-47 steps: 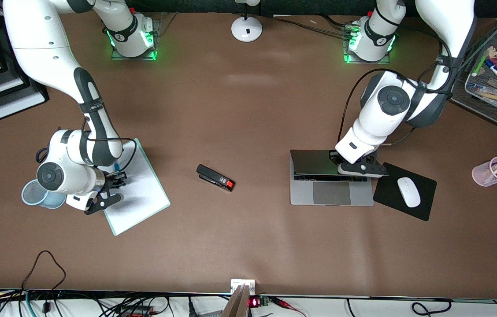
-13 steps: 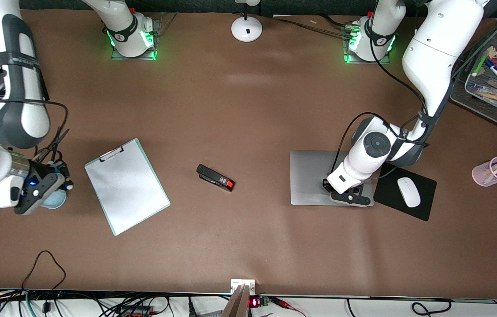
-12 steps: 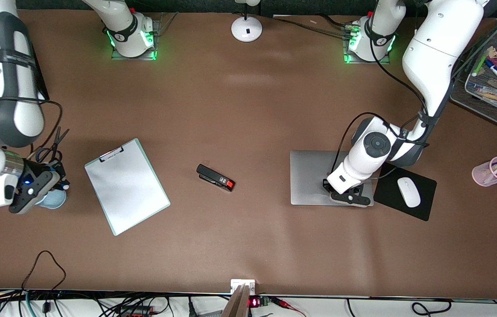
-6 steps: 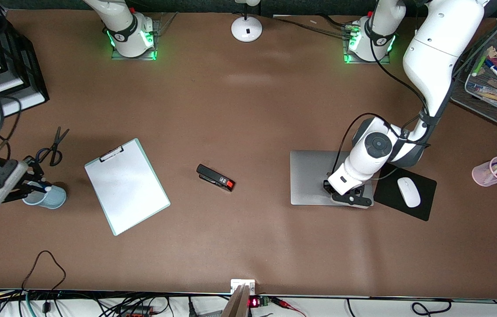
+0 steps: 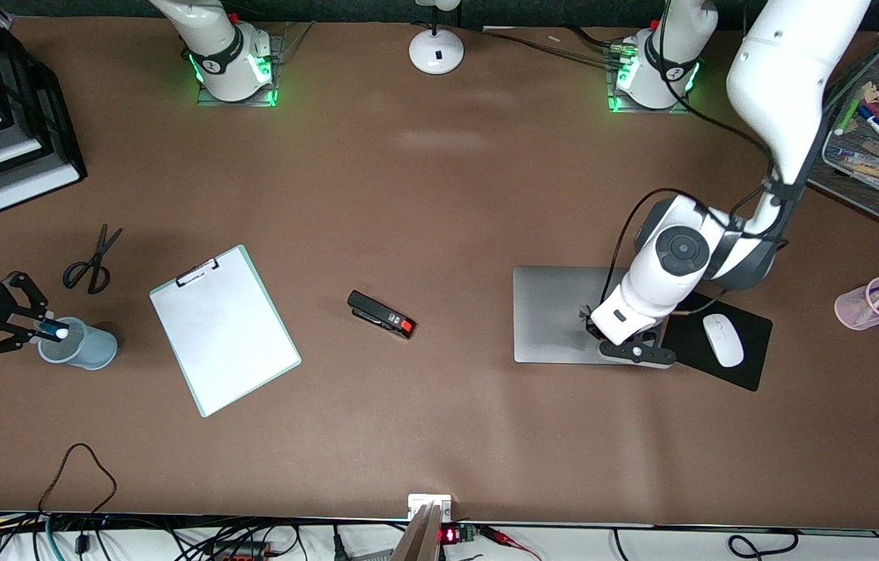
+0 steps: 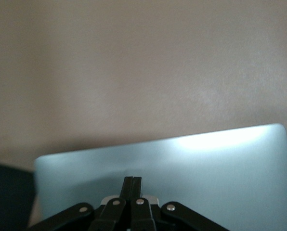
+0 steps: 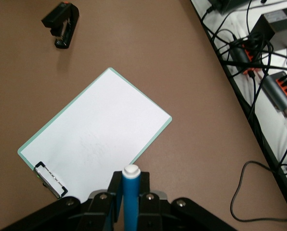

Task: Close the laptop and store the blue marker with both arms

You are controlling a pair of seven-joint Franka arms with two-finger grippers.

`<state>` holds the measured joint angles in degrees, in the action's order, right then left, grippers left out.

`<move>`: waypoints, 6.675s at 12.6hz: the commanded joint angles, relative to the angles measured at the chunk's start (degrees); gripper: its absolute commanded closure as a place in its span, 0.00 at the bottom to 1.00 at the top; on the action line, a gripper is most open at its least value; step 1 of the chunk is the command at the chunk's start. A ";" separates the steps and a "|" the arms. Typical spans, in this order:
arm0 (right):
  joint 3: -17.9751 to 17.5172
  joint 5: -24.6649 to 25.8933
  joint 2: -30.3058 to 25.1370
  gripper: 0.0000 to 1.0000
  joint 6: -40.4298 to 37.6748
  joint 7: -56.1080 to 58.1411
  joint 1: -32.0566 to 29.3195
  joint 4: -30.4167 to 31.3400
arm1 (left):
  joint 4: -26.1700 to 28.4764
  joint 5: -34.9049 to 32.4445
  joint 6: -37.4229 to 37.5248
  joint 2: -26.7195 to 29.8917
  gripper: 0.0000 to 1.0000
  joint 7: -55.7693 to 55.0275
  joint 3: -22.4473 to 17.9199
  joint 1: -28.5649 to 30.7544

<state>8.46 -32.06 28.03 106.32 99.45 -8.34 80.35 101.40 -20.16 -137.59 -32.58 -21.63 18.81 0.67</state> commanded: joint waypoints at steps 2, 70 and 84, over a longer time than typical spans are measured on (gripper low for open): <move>-0.56 -8.60 -0.26 1.00 -4.08 8.20 -3.08 -0.54 | 0.73 0.11 12.84 7.25 1.00 5.08 1.75 1.08; -0.91 -19.62 22.95 0.00 -11.92 45.48 -17.41 -10.12 | -3.58 18.49 42.58 32.41 0.00 28.30 -19.16 0.03; -1.08 -10.66 13.82 0.00 -17.72 29.85 -15.57 -10.30 | -10.52 21.65 42.93 28.63 0.00 27.96 -19.34 2.49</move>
<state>7.93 -45.18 44.70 89.27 132.69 -24.61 69.63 92.90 0.28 -95.92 -2.96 5.50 -0.56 2.86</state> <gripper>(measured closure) 0.000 0.000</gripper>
